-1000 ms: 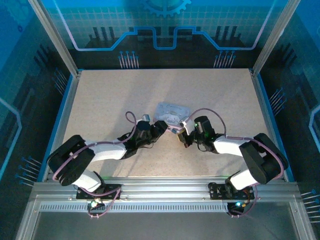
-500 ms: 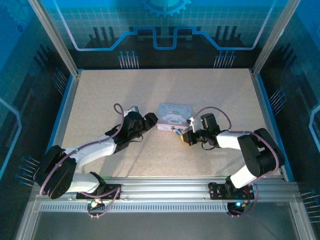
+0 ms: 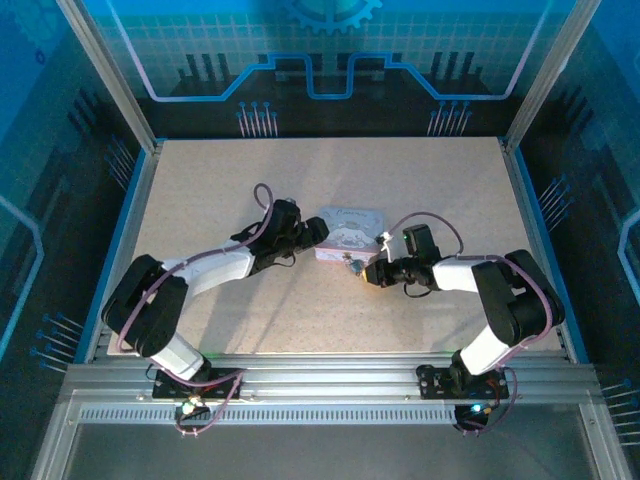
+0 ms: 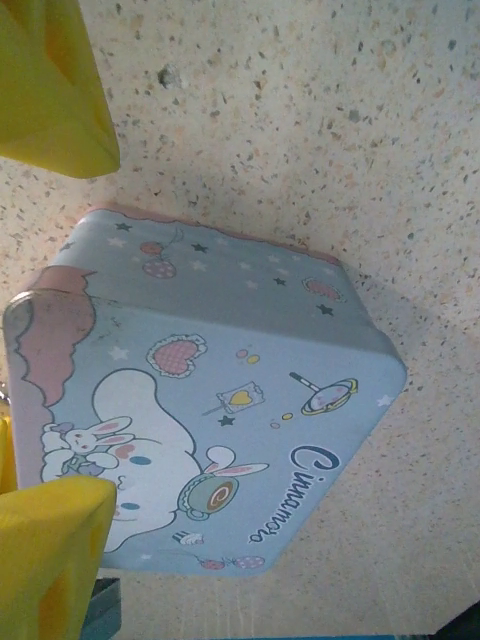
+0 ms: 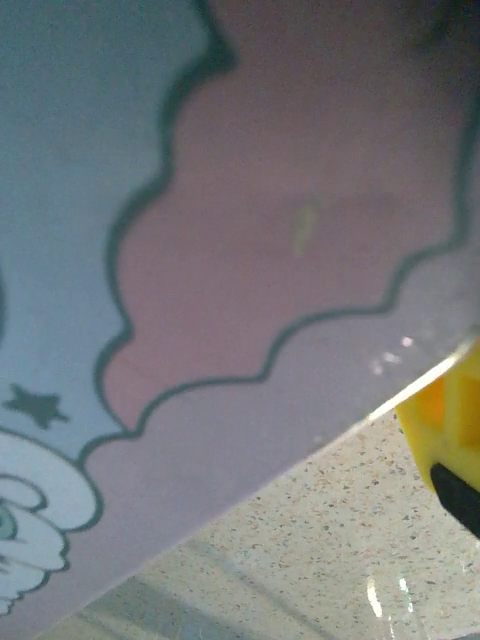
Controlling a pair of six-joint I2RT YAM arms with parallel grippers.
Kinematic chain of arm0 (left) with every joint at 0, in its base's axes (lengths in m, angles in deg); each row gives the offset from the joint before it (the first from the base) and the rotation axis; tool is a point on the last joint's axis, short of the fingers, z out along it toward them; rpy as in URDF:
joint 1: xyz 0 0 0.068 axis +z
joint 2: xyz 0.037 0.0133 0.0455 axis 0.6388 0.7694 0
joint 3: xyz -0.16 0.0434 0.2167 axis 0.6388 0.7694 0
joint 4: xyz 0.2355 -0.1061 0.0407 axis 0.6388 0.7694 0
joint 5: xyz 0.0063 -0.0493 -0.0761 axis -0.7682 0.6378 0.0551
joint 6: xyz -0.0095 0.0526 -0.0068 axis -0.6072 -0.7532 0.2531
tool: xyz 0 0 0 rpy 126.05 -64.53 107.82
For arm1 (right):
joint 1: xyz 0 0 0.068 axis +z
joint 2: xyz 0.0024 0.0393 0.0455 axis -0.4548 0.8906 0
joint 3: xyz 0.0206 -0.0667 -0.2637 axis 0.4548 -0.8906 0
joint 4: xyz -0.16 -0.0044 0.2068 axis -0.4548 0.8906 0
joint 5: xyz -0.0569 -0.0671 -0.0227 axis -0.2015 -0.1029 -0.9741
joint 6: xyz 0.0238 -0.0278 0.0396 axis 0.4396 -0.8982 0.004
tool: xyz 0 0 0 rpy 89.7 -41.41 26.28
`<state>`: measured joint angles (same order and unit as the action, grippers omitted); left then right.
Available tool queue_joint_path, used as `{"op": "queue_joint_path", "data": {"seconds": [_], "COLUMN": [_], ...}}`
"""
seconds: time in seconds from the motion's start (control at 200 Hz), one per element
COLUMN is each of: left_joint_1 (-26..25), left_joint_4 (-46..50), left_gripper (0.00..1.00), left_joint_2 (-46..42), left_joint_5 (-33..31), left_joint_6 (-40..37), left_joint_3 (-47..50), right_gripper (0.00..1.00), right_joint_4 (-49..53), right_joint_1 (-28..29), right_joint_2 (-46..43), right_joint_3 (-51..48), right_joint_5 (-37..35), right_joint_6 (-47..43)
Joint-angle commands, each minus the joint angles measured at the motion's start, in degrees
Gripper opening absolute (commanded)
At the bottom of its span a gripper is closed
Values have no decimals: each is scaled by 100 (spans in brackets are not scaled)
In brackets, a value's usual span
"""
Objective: Unlock a padlock with a key
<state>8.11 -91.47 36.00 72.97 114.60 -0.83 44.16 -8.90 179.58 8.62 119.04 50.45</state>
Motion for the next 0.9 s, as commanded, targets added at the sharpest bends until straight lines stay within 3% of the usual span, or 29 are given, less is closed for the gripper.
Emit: {"op": "queue_joint_path", "data": {"seconds": [0.0, 0.41, 0.895], "left_joint_1": [56, 83, -34], "left_joint_4": [162, 478, 167], "left_gripper": [79, 75, 71], "left_joint_2": [253, 737, 492], "left_joint_5": [340, 444, 428], "left_joint_6": [-304, -524, -175], "left_joint_3": [-298, -539, 268], "right_gripper": [23, 41, 43], "right_joint_4": [-91, -1075, -1373], "right_joint_1": [-96, -251, -390], "right_joint_2": [-177, -729, 129], "right_joint_3": [-132, -359, 458], "right_joint_5": [72, 812, 738], "right_joint_6": [53, 418, 167]}}
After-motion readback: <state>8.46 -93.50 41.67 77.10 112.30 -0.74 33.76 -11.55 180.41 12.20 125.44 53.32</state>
